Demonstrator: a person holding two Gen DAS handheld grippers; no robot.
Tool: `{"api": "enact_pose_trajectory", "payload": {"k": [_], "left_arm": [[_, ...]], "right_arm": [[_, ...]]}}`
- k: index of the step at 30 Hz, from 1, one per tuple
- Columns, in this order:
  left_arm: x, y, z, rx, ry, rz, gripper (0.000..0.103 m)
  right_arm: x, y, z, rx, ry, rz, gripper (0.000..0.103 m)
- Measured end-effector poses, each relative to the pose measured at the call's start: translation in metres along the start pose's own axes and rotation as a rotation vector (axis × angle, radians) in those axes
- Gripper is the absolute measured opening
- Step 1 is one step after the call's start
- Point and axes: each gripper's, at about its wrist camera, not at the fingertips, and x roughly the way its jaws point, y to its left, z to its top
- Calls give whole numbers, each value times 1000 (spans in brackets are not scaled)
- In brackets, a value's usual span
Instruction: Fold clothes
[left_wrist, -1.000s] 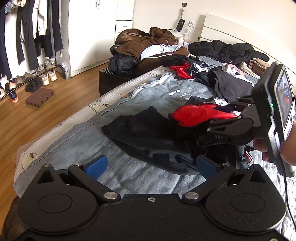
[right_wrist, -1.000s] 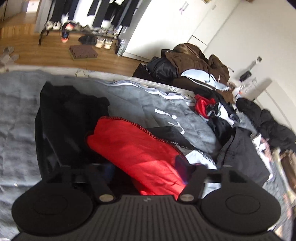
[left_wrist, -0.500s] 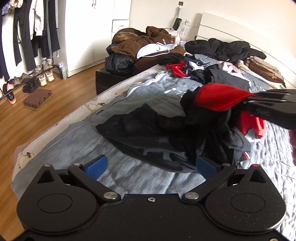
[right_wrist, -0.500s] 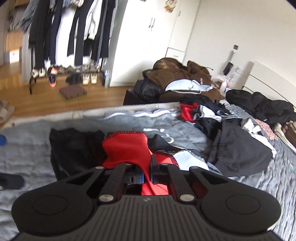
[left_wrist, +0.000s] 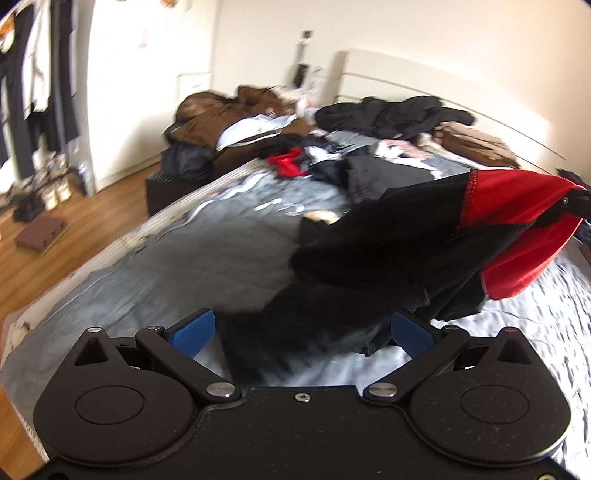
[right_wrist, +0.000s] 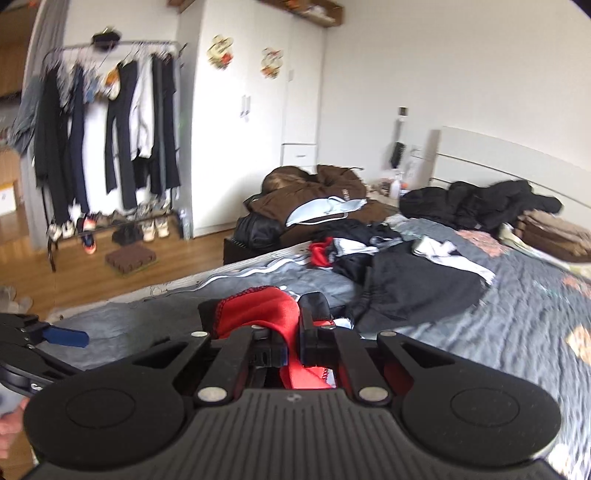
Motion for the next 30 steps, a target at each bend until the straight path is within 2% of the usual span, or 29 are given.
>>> {"api": "enact_pose_trajectory", "payload": {"k": [4,9,17,21,24,27,30], "left_arm": [[-10,-23,-8,60,-32,-39,103],[-19,-46,-15,88,-37,-103,103],[-25,-83,-31,139,-42,-129,103],[-32,-102,-39,135,-28,-222,103],[-32,-127,-48,164,-5,-306,103],[-31,-159,-63,240,12,-336,103],[-24,-178,-81,305,48,-354,103]], "right_arm": [[-32,-19,-16,71,-11,-25,5],[-75,-44,-34,150,-33,-73,5],[-151,-84,-56,254,-87,-164,5],[-187,-102,-67,275,-96,-236,5],[-201,-110,-86,276,-51,-289,5],[-202,-116,-114,285,13,-319,5],[-201,-127,-146,327,40,-341,5]]}}
